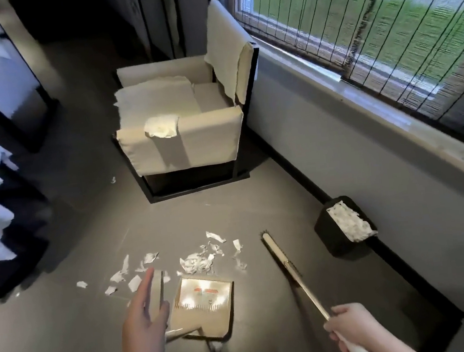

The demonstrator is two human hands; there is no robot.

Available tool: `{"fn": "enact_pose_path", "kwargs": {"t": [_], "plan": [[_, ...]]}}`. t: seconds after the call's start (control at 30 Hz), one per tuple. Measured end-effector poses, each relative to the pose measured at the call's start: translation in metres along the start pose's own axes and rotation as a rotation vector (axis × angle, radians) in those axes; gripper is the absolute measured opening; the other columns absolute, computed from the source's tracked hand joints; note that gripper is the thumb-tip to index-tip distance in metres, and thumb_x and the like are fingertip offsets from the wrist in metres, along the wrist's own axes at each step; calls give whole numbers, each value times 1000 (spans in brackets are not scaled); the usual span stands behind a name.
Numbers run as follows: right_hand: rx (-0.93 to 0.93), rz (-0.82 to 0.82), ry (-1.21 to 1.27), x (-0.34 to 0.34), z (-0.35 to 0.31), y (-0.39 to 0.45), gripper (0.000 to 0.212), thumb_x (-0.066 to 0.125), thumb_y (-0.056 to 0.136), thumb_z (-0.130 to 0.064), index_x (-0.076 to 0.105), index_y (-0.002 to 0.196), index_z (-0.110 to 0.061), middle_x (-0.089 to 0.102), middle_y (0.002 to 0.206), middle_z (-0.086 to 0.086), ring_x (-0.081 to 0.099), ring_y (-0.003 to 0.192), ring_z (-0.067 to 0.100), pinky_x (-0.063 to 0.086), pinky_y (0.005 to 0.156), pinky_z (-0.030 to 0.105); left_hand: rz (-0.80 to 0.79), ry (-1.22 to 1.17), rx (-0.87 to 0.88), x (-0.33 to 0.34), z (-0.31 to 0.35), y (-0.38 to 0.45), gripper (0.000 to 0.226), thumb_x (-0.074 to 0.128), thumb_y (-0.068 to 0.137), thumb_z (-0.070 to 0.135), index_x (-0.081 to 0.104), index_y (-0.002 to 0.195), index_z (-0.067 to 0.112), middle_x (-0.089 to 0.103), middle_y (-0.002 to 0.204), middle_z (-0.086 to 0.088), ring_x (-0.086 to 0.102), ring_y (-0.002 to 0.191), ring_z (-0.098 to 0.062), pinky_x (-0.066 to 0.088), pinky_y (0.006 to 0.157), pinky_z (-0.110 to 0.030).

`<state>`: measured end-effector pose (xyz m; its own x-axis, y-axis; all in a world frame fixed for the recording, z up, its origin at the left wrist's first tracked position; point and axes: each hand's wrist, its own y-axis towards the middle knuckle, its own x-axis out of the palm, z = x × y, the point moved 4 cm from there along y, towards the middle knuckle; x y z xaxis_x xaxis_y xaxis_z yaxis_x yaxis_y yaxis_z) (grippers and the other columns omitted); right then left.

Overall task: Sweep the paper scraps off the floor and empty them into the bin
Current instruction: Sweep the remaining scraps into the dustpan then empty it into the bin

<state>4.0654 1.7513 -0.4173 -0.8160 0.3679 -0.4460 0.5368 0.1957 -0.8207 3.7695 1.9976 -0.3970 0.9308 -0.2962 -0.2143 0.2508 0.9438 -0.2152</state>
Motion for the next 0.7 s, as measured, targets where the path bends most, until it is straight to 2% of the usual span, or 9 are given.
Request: {"fn": "enact_pose_path", "kwargs": {"t": [0.1, 0.2, 0.27, 0.37, 0.47, 0.6, 0.7], "plan": [[55, -65, -42, 33, -18, 24, 17, 67, 65, 4, 59, 77, -6, 64, 55, 15, 58, 41, 24, 48, 44, 27, 51, 20, 7, -28, -4, 1, 81, 57, 89, -15, 51, 128, 57, 49, 140, 31, 38, 130, 18, 31, 116, -38], [82, -143, -111, 81, -29, 45, 34, 68, 61, -1, 66, 94, 7, 65, 54, 12, 62, 47, 24, 48, 46, 23, 87, 37, 4, -64, -10, -1, 87, 59, 88, -14, 52, 122, 66, 53, 140, 23, 45, 131, 9, 36, 109, -34], [75, -190, -176, 117, -34, 47, 33, 69, 56, -8, 68, 87, 3, 66, 55, 8, 64, 54, 22, 52, 52, 22, 125, 4, -29, -88, -18, -2, 82, 60, 89, -13, 55, 124, 61, 56, 139, 19, 48, 132, -1, 38, 111, -42], [11, -256, -225, 152, -49, 34, 10, 70, 60, -17, 66, 62, -7, 60, 40, -2, 59, 43, 13, 53, 55, 21, 193, 7, -69, -118, -30, -3, 75, 63, 90, -7, 55, 128, 57, 61, 134, 16, 54, 128, -12, 40, 107, -44], [-1, -240, -115, 147, -73, 7, 5, 70, 65, -4, 67, 69, -6, 60, 48, 6, 53, 40, 18, 46, 47, 26, 227, 36, -100, -137, -39, 0, 77, 63, 89, -5, 52, 127, 62, 63, 130, 18, 58, 123, -13, 42, 106, -40], [-46, -154, -5, 114, -98, -20, 11, 65, 69, 9, 66, 69, -2, 53, 49, 15, 45, 31, 20, 36, 33, 19, 218, 57, -136, -146, -44, 1, 75, 66, 90, 2, 49, 129, 64, 60, 135, 13, 51, 131, -10, 41, 107, -38], [-65, -88, -8, 93, -107, -17, 12, 64, 73, 10, 69, 81, 3, 54, 48, 15, 44, 29, 19, 36, 32, 18, 233, 77, -141, -147, -44, -1, 77, 65, 90, 2, 47, 128, 67, 60, 136, 14, 52, 130, -12, 42, 106, -38]]}}
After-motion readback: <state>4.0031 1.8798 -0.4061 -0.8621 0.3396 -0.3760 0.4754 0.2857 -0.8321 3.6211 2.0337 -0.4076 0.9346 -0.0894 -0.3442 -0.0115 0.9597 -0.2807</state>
